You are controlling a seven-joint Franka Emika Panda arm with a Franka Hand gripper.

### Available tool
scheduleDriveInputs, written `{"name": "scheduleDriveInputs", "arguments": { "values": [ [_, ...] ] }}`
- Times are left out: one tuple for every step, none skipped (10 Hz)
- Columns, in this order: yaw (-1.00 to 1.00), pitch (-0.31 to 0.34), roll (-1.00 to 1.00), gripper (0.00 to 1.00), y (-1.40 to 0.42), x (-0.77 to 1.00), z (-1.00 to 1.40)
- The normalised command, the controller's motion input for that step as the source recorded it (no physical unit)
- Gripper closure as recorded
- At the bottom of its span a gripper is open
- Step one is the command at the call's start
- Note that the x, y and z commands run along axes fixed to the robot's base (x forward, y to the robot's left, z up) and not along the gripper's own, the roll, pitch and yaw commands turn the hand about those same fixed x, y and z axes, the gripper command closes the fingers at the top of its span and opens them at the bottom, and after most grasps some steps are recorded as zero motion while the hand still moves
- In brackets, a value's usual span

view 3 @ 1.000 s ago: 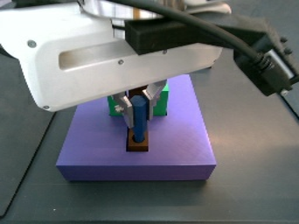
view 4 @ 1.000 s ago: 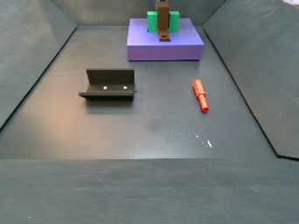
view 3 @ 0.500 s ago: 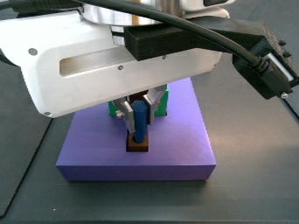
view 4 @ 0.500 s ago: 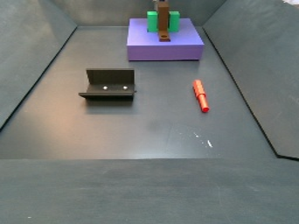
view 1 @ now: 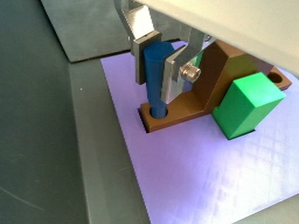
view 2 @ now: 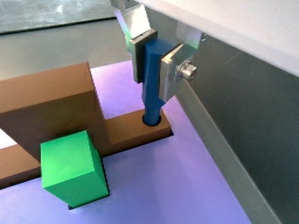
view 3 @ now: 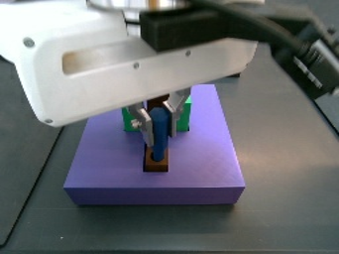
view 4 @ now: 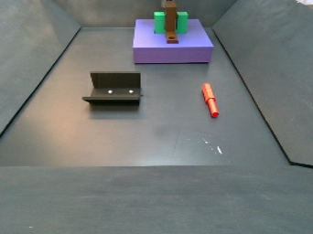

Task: Pick up the blue object. Move up. Move to above the board. Insert the blue object.
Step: Insert the blue object.

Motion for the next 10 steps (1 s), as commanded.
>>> {"name": "scheduleDriveInputs", "arguments": {
  "values": [
    [0.06, -0.059, -0.31, 1.00, 0.05, 0.00, -0.10],
    [0.07, -0.083, -0.31, 1.00, 0.10, 0.00, -0.20],
    [0.09, -0.074, -0.41, 1.00, 0.13, 0.00, -0.13],
    [0.08, -0.054, -0.48, 1.00, 0.14, 0.00, -0.11],
    [0.08, -0.070, -0.48, 1.00, 0.15, 0.00, -0.17],
    [0.09, -0.070, -0.44, 1.00, 0.09, 0.00, -0.21],
    [0.05, -0.071, -0.18, 1.00, 0.00, 0.00, -0.23],
    [0.00, -0.026, 0.05, 1.00, -0.02, -0.04, -0.06],
    [0.00, 0.000, 0.15, 1.00, -0.13, 0.00, 0.00],
    [0.00, 0.000, 0.18, 1.00, -0.18, 0.00, 0.00]
  ]
}}
